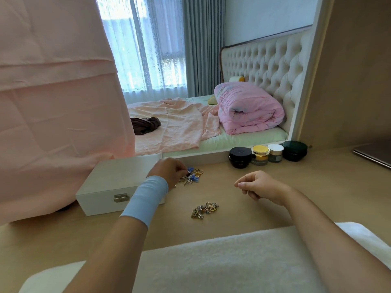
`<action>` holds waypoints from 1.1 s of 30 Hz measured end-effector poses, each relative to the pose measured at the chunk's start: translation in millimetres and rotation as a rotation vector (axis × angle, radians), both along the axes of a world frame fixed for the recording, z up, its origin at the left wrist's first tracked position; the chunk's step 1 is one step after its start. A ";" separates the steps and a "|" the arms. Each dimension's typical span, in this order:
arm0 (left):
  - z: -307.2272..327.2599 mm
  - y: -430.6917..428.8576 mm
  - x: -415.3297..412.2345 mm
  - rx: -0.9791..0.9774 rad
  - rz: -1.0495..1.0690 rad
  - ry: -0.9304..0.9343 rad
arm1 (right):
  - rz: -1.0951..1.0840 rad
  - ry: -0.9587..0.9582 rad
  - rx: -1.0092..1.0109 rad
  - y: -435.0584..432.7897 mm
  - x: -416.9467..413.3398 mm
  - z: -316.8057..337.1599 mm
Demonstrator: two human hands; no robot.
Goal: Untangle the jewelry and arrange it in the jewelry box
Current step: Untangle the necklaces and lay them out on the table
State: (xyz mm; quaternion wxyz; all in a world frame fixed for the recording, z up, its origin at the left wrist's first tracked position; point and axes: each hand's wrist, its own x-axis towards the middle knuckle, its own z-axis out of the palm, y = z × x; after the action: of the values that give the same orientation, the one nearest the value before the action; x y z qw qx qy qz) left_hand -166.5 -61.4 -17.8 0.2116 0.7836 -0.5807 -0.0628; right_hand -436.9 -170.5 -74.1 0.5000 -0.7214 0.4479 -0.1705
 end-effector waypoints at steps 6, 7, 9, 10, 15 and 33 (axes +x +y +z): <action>-33.2 -17.6 -25.6 0.159 0.032 -0.237 | -0.132 0.189 -0.184 -21.5 -11.4 -2.9; -38.2 -20.7 -28.4 0.178 0.042 -0.268 | -0.136 0.234 -0.215 -23.9 -10.9 -4.4; -45.6 -26.0 -32.4 0.223 0.055 -0.307 | -0.125 0.311 -0.278 -26.4 -8.3 -6.3; -48.2 -27.6 -33.7 0.243 0.059 -0.314 | -0.113 0.337 -0.310 -27.3 -6.6 -7.7; -58.0 -26.4 -29.6 0.213 0.050 -0.292 | -0.078 0.407 -0.411 -25.7 -3.6 -8.1; -73.1 -19.0 -58.8 0.560 -0.330 -0.055 | 0.200 0.781 -0.385 10.9 -8.0 -21.6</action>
State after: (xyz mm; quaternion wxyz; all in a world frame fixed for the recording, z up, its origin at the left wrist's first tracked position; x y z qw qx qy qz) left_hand -225.3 -80.4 -90.8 -0.0408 0.7079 -0.6657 -0.2323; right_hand -444.9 -159.7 -95.7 0.1640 -0.8514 0.4913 0.0833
